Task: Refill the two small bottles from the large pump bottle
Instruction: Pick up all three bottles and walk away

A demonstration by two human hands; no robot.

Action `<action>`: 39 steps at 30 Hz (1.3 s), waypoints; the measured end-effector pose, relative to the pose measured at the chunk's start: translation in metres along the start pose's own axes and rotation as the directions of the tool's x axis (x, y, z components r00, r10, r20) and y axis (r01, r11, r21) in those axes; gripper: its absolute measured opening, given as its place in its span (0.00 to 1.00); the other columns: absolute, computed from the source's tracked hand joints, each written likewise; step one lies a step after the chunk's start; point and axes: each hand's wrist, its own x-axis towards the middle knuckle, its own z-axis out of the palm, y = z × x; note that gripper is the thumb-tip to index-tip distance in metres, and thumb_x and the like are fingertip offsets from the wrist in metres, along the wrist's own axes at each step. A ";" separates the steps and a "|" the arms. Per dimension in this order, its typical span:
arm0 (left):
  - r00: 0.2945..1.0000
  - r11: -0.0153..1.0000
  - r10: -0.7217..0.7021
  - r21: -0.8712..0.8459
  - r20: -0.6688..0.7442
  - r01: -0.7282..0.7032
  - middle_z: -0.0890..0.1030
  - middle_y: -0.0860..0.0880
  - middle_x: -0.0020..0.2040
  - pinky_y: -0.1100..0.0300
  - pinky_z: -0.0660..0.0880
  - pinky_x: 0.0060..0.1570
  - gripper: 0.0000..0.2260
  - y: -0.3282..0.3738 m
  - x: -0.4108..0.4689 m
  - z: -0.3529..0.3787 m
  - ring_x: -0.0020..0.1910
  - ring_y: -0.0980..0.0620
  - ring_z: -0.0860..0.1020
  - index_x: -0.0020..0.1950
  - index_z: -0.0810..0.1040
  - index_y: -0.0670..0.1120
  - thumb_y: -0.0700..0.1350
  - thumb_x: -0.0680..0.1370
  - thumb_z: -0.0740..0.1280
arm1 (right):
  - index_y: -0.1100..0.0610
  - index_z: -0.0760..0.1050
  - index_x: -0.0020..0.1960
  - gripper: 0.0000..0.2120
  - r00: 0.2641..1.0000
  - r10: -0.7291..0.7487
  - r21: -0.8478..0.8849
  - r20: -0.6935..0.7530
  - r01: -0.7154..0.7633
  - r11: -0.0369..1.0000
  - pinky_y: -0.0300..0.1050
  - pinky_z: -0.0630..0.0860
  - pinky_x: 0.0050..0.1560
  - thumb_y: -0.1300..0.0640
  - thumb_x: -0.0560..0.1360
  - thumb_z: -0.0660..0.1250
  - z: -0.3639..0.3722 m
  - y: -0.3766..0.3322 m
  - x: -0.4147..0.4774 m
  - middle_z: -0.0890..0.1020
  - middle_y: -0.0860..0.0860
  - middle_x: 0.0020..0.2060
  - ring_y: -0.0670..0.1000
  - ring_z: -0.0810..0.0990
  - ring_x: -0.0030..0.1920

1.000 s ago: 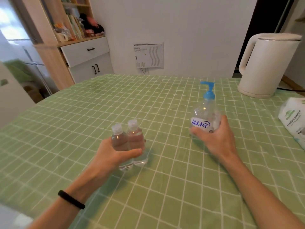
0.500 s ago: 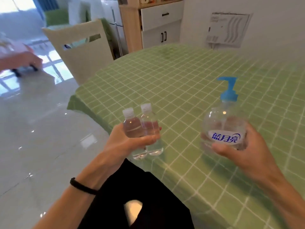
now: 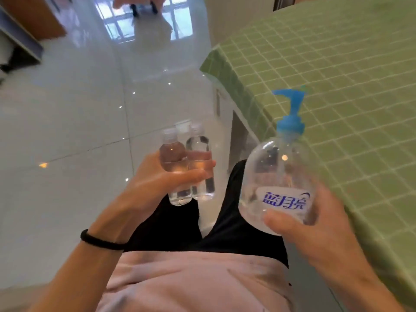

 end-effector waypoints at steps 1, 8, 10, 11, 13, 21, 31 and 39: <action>0.999 1.000 -0.024 -0.016 -0.030 0.023 0.88 0.45 0.57 0.48 0.84 0.58 0.19 -0.005 -0.007 -0.010 0.58 0.45 0.87 0.60 0.87 0.50 0.46 0.69 0.83 | 0.35 0.78 0.66 0.38 0.998 0.010 0.001 0.066 -0.010 1.000 0.28 0.81 0.44 0.45 0.55 0.79 0.016 0.004 0.012 0.90 0.39 0.51 0.41 0.89 0.49; 0.961 0.972 -0.188 -0.181 -0.204 0.151 0.88 0.44 0.59 0.53 0.83 0.58 0.26 -0.042 -0.024 -0.063 0.60 0.44 0.86 0.58 0.87 0.50 0.55 0.63 0.86 | 0.44 0.78 0.67 0.37 0.941 0.135 -0.038 0.309 -0.130 0.991 0.36 0.83 0.47 0.46 0.58 0.80 0.078 0.037 0.092 0.90 0.48 0.51 0.49 0.90 0.50; 0.940 0.953 -0.251 -0.228 -0.231 0.199 0.88 0.44 0.59 0.55 0.83 0.57 0.26 -0.054 -0.018 -0.073 0.61 0.45 0.86 0.58 0.87 0.50 0.55 0.62 0.86 | 0.46 0.79 0.64 0.34 0.926 0.188 -0.052 0.329 -0.180 0.982 0.36 0.83 0.46 0.46 0.58 0.80 0.088 0.051 0.112 0.90 0.48 0.50 0.49 0.90 0.49; 0.928 0.943 -0.285 -0.243 -0.240 0.227 0.88 0.44 0.59 0.56 0.83 0.57 0.26 -0.060 -0.012 -0.077 0.60 0.45 0.86 0.58 0.88 0.50 0.55 0.62 0.86 | 0.46 0.79 0.64 0.34 0.917 0.217 -0.061 0.333 -0.209 0.976 0.35 0.83 0.46 0.46 0.59 0.80 0.092 0.059 0.122 0.90 0.48 0.49 0.49 0.90 0.48; 0.899 0.919 -0.354 -0.275 -0.258 0.283 0.88 0.45 0.58 0.58 0.83 0.56 0.24 -0.072 0.003 -0.083 0.60 0.46 0.86 0.58 0.88 0.50 0.51 0.64 0.86 | 0.46 0.79 0.64 0.33 0.901 0.279 -0.072 0.333 -0.271 0.960 0.35 0.83 0.45 0.47 0.59 0.81 0.102 0.075 0.141 0.90 0.47 0.50 0.47 0.90 0.48; 0.877 0.863 -0.437 -0.368 -0.199 0.347 0.88 0.44 0.59 0.56 0.83 0.58 0.19 -0.033 0.085 -0.094 0.61 0.46 0.86 0.59 0.87 0.48 0.38 0.69 0.80 | 0.36 0.82 0.56 0.24 0.850 0.434 -0.111 0.297 -0.421 0.900 0.37 0.83 0.46 0.48 0.61 0.81 0.111 0.038 0.217 0.90 0.47 0.50 0.47 0.90 0.48; 0.825 0.813 -0.502 -0.465 -0.259 0.349 0.88 0.44 0.58 0.58 0.82 0.59 0.17 0.169 0.060 -0.151 0.60 0.46 0.86 0.59 0.87 0.46 0.36 0.71 0.79 | 0.45 0.80 0.60 0.28 0.775 0.574 -0.194 0.265 -0.540 0.819 0.36 0.83 0.47 0.44 0.60 0.79 0.117 -0.171 0.252 0.90 0.49 0.49 0.50 0.89 0.49; 0.803 0.791 -0.540 -0.478 -0.253 0.382 0.88 0.45 0.58 0.45 0.79 0.64 0.19 0.258 0.042 -0.237 0.60 0.46 0.86 0.59 0.88 0.50 0.46 0.68 0.82 | 0.51 0.82 0.61 0.35 0.773 0.570 -0.252 0.278 -0.514 0.820 0.33 0.81 0.42 0.41 0.55 0.78 0.180 -0.284 0.291 0.90 0.48 0.47 0.46 0.89 0.45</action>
